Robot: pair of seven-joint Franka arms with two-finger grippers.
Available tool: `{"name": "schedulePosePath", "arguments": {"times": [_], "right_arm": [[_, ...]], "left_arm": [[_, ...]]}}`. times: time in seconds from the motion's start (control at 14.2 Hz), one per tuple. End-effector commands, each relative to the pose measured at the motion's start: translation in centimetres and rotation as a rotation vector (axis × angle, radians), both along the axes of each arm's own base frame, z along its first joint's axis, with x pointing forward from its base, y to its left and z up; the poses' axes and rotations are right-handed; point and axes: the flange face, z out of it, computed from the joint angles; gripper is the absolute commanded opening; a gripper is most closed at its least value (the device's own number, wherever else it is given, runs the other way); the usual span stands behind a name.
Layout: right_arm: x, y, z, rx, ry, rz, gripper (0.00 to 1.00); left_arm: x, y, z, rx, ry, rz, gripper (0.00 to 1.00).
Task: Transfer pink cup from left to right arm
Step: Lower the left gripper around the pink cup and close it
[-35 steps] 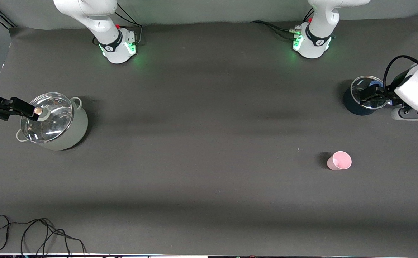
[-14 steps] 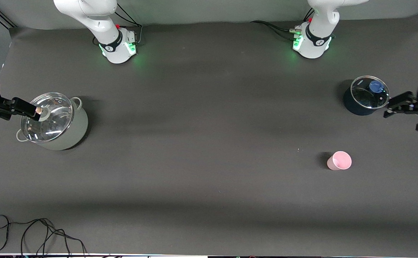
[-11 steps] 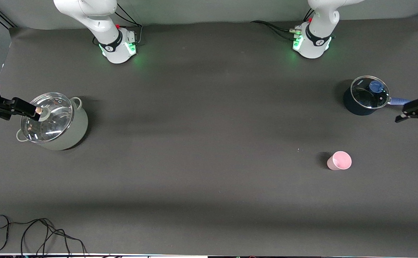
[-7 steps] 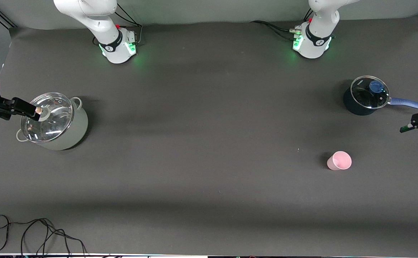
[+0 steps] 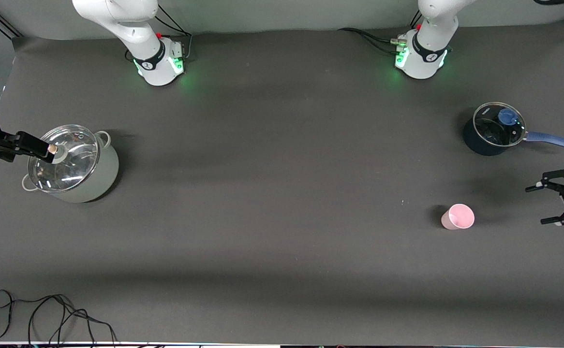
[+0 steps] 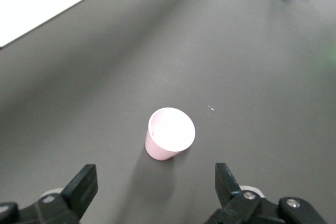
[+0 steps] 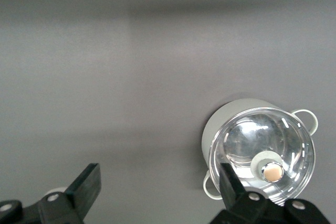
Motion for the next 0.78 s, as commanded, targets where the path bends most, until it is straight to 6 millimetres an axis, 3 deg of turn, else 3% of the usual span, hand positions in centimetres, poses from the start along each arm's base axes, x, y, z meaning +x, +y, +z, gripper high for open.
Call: {"name": "schedulePosePath", "arguments": {"times": [0.0,0.49,0.71], "right_arm": [[0.0,0.4,0.2,0.025,0.001,-0.015,1.0],[-0.1,0.3,0.2,0.026,0.0,-0.012,1.0],[-0.1,0.2,0.2,0.026,0.0,-0.014,1.0]], "left_arm": [[-1.4,2.0,-5.5,-0.097,-0.121,-0.068,1.0],[-4.6,-0.4,-17.0,-0.221,-0.349,-0.115,0.99],[-5.7,-1.7,-20.6,-0.257,-0.422,-0.096,0.99]]}}
